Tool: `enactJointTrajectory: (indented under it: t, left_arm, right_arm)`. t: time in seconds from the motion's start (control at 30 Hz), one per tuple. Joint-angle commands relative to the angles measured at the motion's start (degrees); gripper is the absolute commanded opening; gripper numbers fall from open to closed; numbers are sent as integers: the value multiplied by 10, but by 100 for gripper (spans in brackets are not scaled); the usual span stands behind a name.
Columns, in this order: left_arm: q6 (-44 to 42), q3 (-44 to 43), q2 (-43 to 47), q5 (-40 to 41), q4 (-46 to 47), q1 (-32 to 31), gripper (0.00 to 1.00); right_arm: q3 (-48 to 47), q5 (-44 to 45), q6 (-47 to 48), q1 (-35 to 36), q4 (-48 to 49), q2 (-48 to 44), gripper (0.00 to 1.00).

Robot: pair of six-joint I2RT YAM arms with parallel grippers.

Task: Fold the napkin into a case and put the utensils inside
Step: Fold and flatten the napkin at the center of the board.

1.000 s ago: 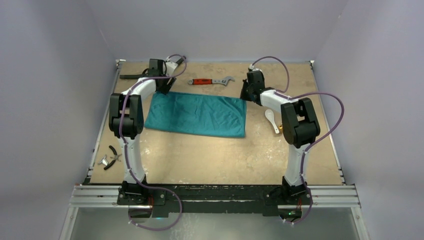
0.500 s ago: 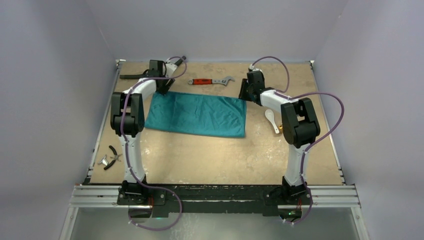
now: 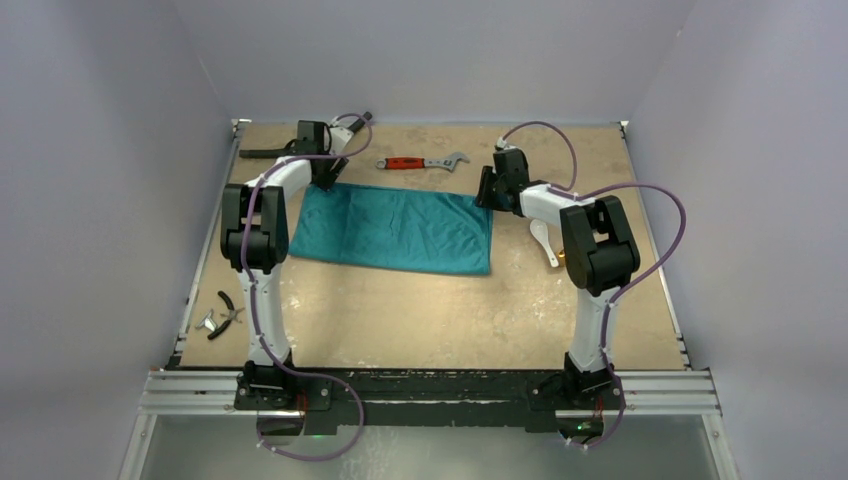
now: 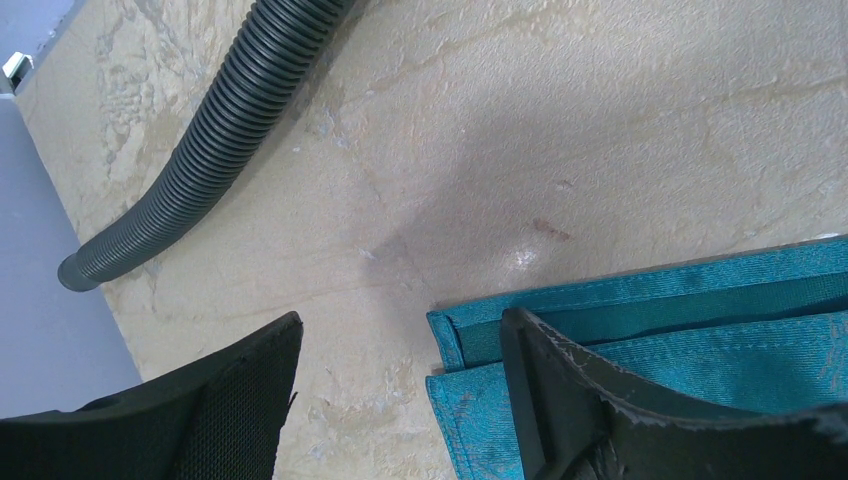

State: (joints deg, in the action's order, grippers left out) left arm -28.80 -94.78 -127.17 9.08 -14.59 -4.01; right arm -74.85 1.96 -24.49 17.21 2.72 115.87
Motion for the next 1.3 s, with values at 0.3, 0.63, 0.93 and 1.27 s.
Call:
enactJointTrajectory:
  t: [0.3,0.63,0.93,1.27]
  left_arm:
    - [1,-32,22,-24,-21,14,71]
    - [-5,-44,11,-21,-29,26,71]
    - [-9,-37,-5,-13,-21,27,70]
    - [-14,-31,-20,-6,-18,26,69]
  right_arm:
    - [-2,29,2,1,12,-5,0]
    - [-6,35,4,1,9,-10,0]
    - [-10,40,5,1,3,-22,0]
    - [1,37,4,1,-15,-41,0]
